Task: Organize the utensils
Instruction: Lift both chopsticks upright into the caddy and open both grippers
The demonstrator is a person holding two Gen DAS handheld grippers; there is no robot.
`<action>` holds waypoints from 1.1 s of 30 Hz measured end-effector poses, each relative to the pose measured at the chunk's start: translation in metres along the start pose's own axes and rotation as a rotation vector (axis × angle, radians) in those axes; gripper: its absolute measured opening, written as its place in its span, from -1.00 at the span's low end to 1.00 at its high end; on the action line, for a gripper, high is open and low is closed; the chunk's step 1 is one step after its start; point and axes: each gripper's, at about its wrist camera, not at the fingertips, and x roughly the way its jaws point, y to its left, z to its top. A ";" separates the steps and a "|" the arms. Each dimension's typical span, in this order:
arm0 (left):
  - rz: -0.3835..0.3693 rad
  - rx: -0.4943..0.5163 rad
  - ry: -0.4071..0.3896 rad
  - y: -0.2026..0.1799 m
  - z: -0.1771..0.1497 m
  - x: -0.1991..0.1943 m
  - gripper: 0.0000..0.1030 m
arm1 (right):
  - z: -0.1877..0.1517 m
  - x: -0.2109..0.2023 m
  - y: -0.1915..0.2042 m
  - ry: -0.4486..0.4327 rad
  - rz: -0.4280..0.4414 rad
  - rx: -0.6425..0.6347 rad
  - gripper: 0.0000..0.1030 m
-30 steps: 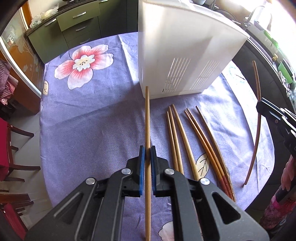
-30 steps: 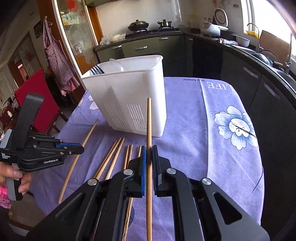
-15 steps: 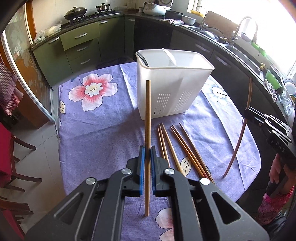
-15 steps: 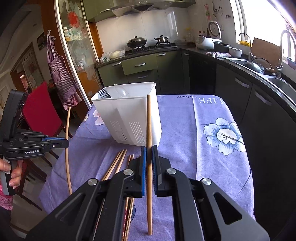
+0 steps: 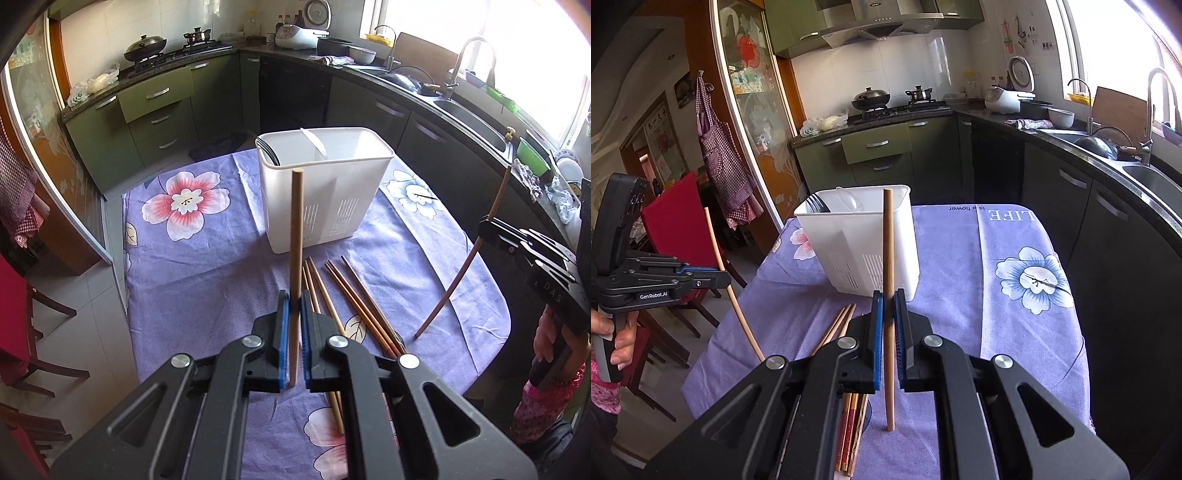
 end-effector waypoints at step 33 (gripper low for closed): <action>0.043 0.015 -0.334 -0.018 0.158 -0.077 -0.88 | 0.205 -0.010 0.017 -0.271 0.030 0.016 -0.87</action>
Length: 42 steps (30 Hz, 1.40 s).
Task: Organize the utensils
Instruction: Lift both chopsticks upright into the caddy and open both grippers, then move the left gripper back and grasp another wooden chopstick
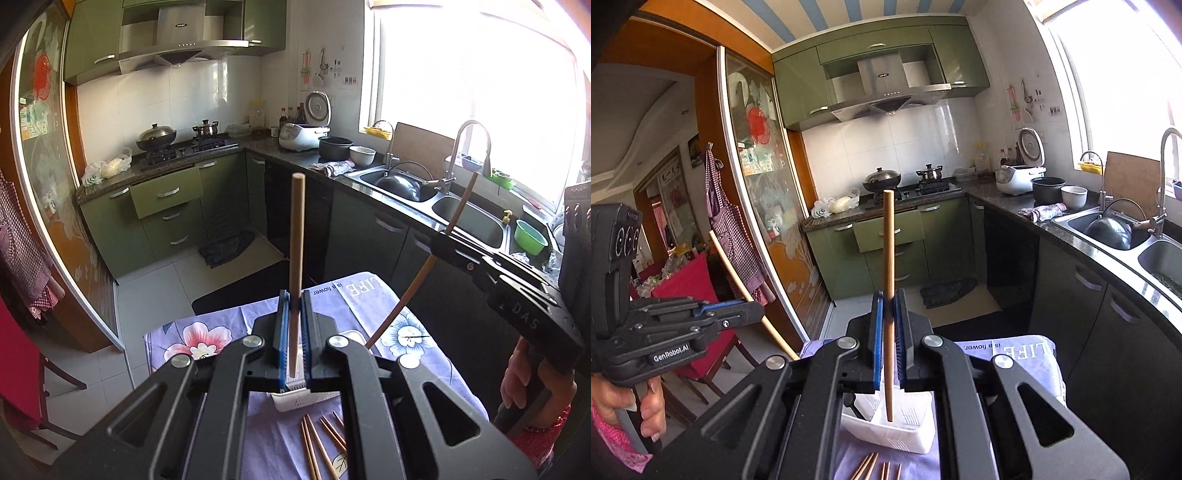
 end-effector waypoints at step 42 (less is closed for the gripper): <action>-0.072 -0.074 0.566 0.004 -0.223 0.118 0.06 | -0.221 -0.029 -0.055 0.280 -0.155 0.048 -0.34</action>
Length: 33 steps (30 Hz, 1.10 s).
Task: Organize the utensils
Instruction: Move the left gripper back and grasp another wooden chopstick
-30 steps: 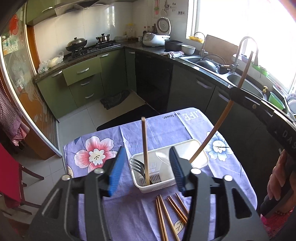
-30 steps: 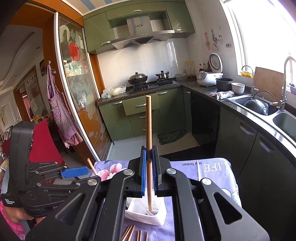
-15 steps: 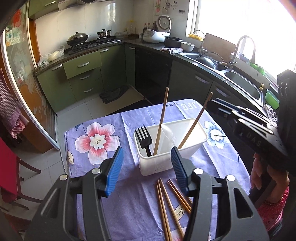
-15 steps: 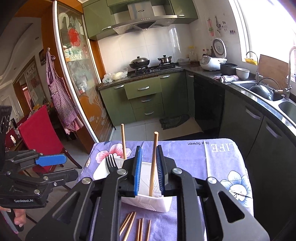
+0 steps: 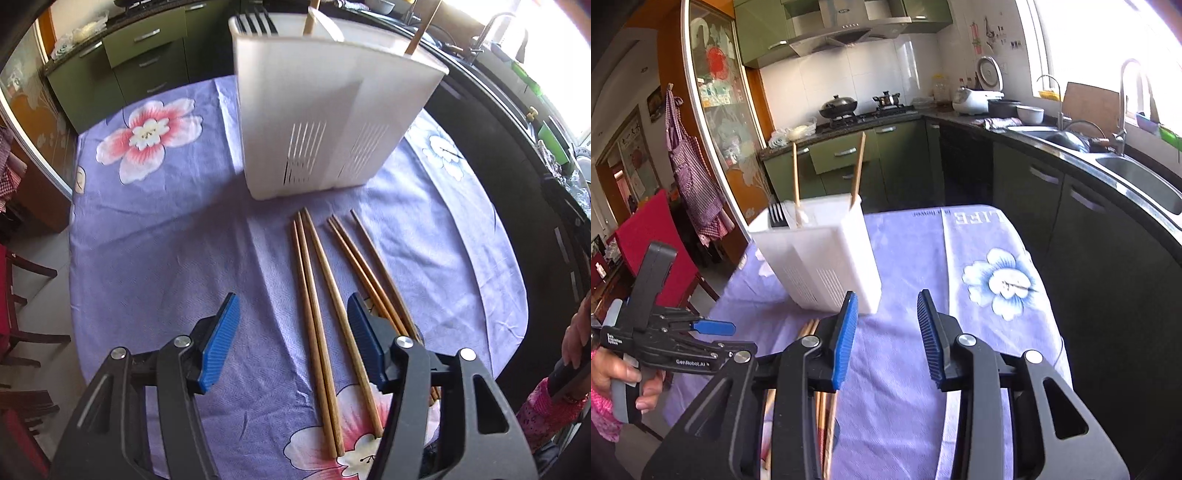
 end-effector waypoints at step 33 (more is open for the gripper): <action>0.099 0.085 0.104 -0.026 0.005 0.062 -0.76 | -0.045 0.052 -0.004 0.160 0.111 0.111 -0.28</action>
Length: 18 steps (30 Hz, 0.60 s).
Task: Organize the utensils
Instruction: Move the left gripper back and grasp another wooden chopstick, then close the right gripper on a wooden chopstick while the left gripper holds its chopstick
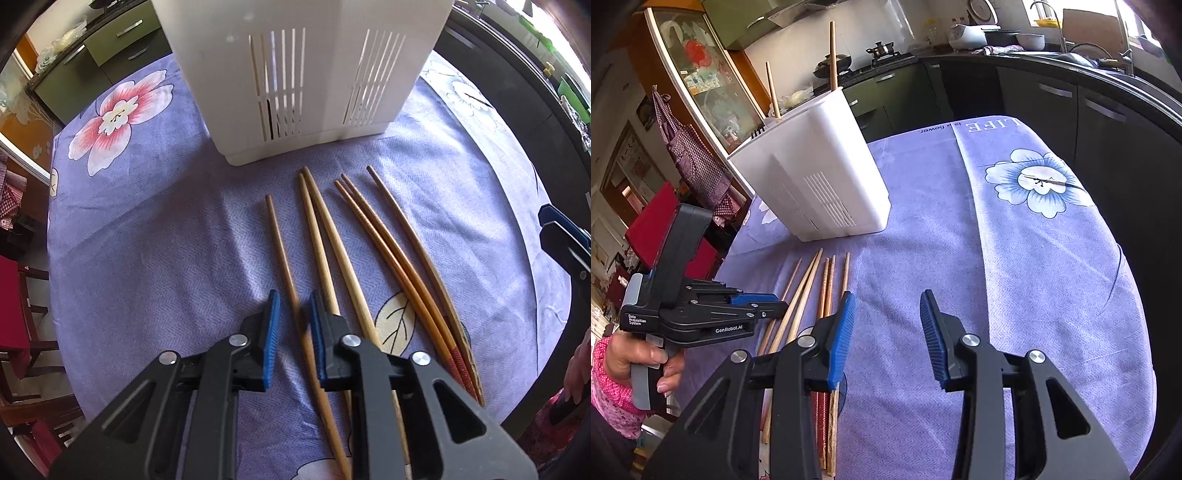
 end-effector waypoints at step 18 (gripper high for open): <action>-0.011 -0.024 -0.002 0.027 -0.008 -0.001 -0.88 | 0.013 0.098 0.061 0.235 -0.097 -0.269 -0.41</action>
